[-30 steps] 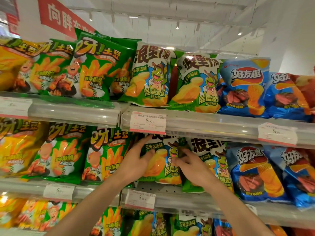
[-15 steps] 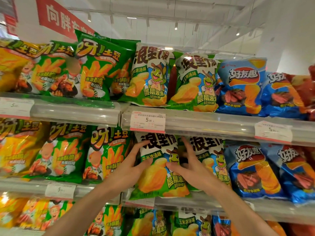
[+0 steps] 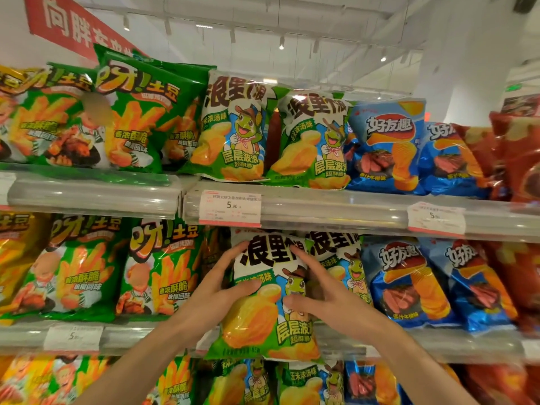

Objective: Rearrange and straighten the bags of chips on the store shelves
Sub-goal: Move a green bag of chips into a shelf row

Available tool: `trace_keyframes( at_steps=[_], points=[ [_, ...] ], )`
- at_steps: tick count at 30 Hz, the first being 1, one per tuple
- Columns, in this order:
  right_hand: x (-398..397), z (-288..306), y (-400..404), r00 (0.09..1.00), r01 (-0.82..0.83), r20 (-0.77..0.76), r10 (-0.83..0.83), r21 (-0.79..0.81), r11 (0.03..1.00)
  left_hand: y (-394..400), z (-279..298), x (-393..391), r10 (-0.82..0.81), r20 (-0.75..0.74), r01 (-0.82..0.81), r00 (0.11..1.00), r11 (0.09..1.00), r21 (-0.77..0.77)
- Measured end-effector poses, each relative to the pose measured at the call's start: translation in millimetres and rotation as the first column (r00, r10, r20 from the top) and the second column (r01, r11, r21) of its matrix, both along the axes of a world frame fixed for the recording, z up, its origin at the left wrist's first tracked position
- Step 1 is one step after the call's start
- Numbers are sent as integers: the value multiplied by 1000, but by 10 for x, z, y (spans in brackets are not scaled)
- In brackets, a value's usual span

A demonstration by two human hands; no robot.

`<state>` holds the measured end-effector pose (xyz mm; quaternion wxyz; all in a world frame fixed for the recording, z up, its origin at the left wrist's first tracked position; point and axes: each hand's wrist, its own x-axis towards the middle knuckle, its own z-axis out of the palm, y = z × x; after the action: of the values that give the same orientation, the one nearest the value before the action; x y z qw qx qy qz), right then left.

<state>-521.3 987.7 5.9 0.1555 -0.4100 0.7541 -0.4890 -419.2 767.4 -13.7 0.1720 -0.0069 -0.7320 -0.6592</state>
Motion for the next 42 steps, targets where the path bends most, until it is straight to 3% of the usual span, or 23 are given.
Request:
trace_keyframes(
  at_steps=[5,8,12,16,19,22,27,31,33,36,38,40,42],
  points=[
    [-13,34,-65,998,63,-24,-64,-69,996,-41,32,-55,40,-63,-42,997,998,-39],
    [-87,75,-160,986,126,-98,-131,-63,990,-24,83,-18,122,-135,-148,983,967,-206],
    [-201,75,-404,958,238,-159,-238,-18,971,-94,-23,47,282,-302,-407,911,739,-536],
    [-192,-21,-640,949,228,-232,-215,29,973,-78,-214,-31,285,-247,-373,926,599,-708],
    [-163,-99,-632,888,292,-404,-219,128,948,-98,-315,-125,301,-153,-310,941,593,-743],
    [-129,-178,-561,767,381,-587,-258,93,920,-117,-371,-177,300,-166,-322,940,607,-726],
    [-82,-242,-644,846,314,-500,-184,191,930,-50,-398,-188,345,-184,-372,920,629,-682],
    [-89,-209,-637,833,291,-534,-148,194,937,-19,-454,-170,387,-208,-415,898,593,-690],
    [-91,-165,-544,753,315,-630,-192,90,945,12,-444,-177,388,-276,-462,879,555,-692],
    [-192,-59,-248,470,440,-797,-379,-161,884,81,-381,-239,347,-434,-550,831,405,-730],
    [-309,-39,-12,317,545,-836,-448,-226,807,141,-316,-344,315,-473,-559,823,294,-775],
    [-395,-93,124,273,649,-858,-434,-169,742,195,-254,-475,299,-469,-535,831,203,-820],
    [-453,-218,122,311,714,-870,-382,-52,698,217,-240,-586,315,-439,-498,842,136,-857]
  ],
)
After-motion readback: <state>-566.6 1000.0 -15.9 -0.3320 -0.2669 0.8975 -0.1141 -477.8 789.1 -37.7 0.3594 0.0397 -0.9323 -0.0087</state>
